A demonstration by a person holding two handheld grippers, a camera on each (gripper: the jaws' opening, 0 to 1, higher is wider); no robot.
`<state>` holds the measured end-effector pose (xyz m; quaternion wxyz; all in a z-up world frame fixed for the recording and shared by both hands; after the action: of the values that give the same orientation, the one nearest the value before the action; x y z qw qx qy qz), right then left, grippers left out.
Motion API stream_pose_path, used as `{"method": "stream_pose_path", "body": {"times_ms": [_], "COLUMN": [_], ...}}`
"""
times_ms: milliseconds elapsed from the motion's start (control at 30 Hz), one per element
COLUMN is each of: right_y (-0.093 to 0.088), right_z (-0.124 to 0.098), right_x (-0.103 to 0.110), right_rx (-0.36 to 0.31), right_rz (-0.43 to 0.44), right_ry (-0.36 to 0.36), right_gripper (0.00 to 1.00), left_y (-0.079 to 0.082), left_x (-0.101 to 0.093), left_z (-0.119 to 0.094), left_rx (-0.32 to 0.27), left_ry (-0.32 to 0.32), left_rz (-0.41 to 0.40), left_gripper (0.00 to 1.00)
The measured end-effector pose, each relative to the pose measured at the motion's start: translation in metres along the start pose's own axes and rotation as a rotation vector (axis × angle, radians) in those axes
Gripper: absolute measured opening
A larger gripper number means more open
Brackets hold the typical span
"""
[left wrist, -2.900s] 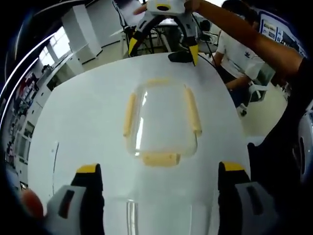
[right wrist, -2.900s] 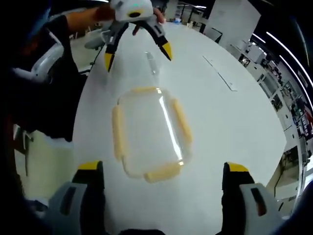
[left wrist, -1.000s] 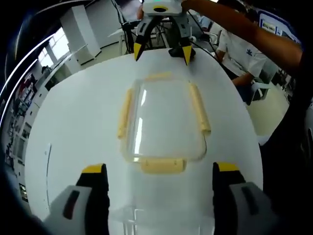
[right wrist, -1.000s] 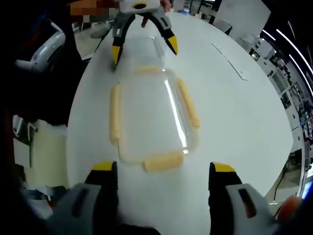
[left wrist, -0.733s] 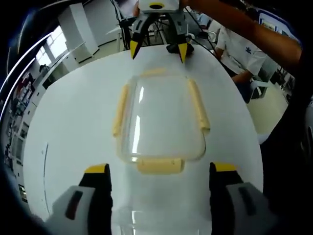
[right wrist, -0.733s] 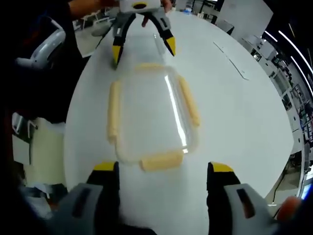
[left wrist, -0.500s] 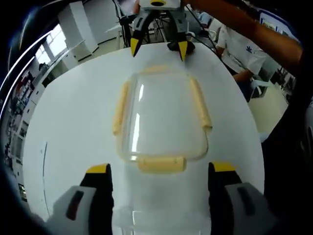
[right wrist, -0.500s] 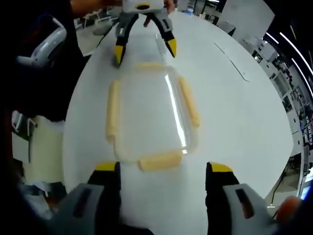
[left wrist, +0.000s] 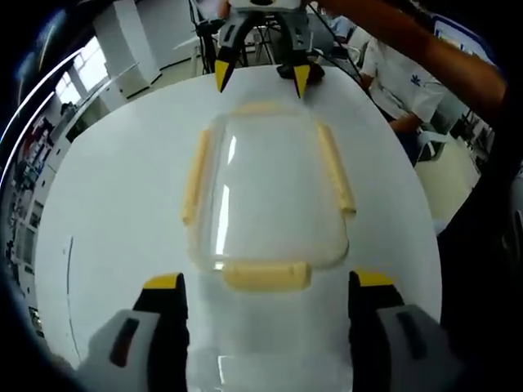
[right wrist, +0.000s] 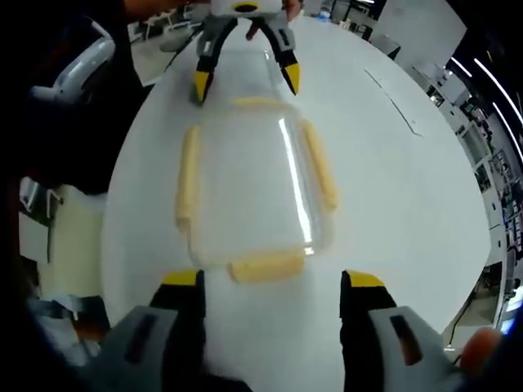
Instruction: Snap each plastic latch of the storage box into its locked position after aligning the lid with the box until every specified latch is closed and the lid sits flush.
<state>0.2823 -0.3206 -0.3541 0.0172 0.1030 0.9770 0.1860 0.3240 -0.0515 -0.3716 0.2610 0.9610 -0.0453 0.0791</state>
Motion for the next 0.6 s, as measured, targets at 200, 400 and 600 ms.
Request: {"method": "stream_pose_path", "body": {"times_ms": [200, 400, 600], "right_y": [0.001, 0.0, 0.002], "right_z": [0.004, 0.009, 0.014], "right_x": [-0.002, -0.003, -0.003], "right_rx": [0.005, 0.027, 0.044], "right_rz": [-0.006, -0.01, -0.017], "right_ry": [0.01, 0.033, 0.05], "right_gripper": [0.62, 0.61, 0.59], "left_y": [-0.002, -0.004, -0.005], "left_x": [0.0, -0.001, 0.0], "left_z": [0.001, 0.002, 0.003], "left_rx": [0.013, 0.022, 0.027], "left_ry": [-0.002, -0.003, -0.007], "left_rz": [0.004, 0.004, 0.001], "left_gripper": [0.76, 0.75, 0.74]}}
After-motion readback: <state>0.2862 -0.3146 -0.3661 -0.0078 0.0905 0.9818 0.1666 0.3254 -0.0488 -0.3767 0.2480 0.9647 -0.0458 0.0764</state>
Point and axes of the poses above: the point that each gripper's makers call its tool centre point, and the gripper's own axes: z roughly forward along the fingers, x roughly to its left, y roughly out of its top, the point moved 8 cm from there along -z, roughly backward along the fingers, and after that the axes turned 7 degrees about y, right-handed, at the moved point
